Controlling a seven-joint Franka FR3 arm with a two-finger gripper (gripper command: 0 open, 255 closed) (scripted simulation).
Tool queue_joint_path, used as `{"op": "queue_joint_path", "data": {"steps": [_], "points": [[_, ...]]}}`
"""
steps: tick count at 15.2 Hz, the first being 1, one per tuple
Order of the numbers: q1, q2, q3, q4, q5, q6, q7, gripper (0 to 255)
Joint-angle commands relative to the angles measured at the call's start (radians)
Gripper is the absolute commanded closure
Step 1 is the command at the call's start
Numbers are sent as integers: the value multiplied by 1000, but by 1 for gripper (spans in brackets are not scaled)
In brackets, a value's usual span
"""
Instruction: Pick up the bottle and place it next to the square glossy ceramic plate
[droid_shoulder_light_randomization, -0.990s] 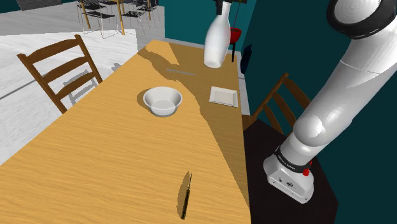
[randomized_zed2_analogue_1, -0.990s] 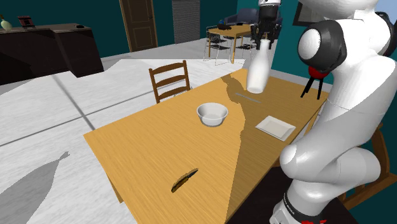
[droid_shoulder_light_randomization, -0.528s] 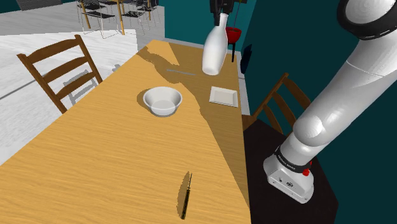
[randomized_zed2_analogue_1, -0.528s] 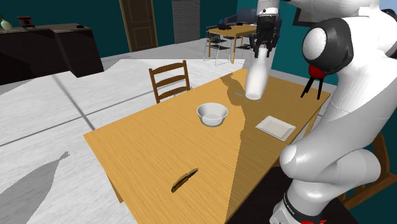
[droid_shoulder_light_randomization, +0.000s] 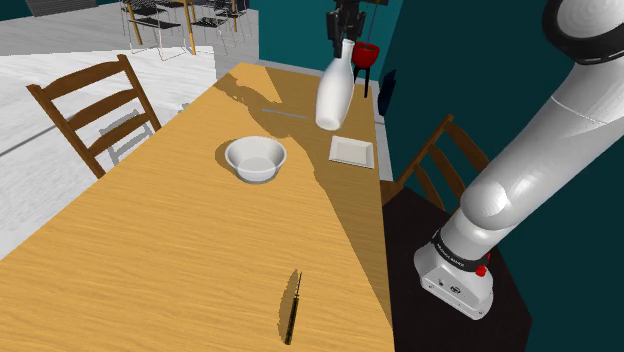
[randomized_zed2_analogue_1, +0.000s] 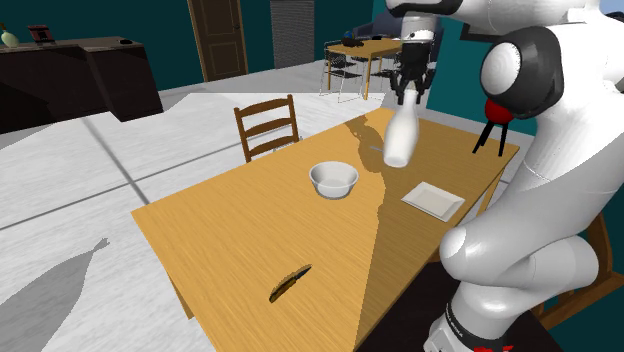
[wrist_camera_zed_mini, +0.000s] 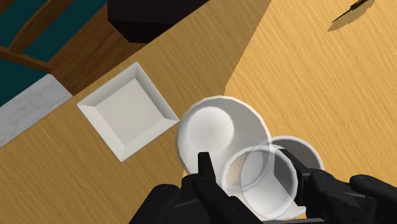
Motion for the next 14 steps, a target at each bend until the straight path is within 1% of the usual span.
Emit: {"op": "queue_joint_path", "data": {"steps": [1, 14], "points": [[0, -8, 0, -36, 2, 29, -1, 255], [-1, -36, -2, -244, 7, 210, -5, 255]]}}
